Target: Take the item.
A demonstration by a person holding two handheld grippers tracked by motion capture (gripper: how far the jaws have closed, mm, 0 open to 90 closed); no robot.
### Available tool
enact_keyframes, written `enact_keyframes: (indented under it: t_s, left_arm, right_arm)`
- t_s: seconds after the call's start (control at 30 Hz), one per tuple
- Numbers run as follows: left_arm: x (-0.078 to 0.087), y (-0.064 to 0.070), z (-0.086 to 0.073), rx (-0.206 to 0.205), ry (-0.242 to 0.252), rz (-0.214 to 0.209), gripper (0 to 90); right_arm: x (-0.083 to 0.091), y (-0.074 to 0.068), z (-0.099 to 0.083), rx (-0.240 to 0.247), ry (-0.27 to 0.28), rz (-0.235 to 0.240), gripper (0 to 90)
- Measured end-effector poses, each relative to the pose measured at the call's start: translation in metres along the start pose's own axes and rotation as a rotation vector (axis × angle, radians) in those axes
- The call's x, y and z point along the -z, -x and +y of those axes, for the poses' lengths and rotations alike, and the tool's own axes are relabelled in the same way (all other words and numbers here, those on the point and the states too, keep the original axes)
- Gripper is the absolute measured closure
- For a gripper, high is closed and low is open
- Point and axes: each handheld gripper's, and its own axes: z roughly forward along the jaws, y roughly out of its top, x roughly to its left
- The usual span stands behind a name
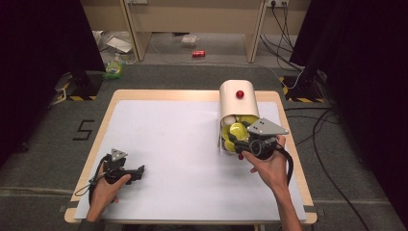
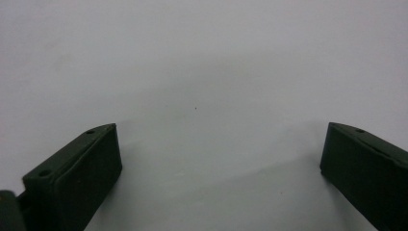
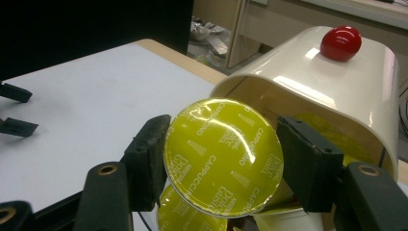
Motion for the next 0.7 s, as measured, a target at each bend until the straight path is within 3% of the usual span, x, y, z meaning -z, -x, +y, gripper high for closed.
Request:
enact_keyframes:
  t_s: [0.7]
  left_arm:
    - [0.0,0.0,0.0,0.0,0.0,0.0,0.0]
  right_arm:
    - [0.0011,-0.0068,0.0074,0.012,0.018,0.021,39.5]
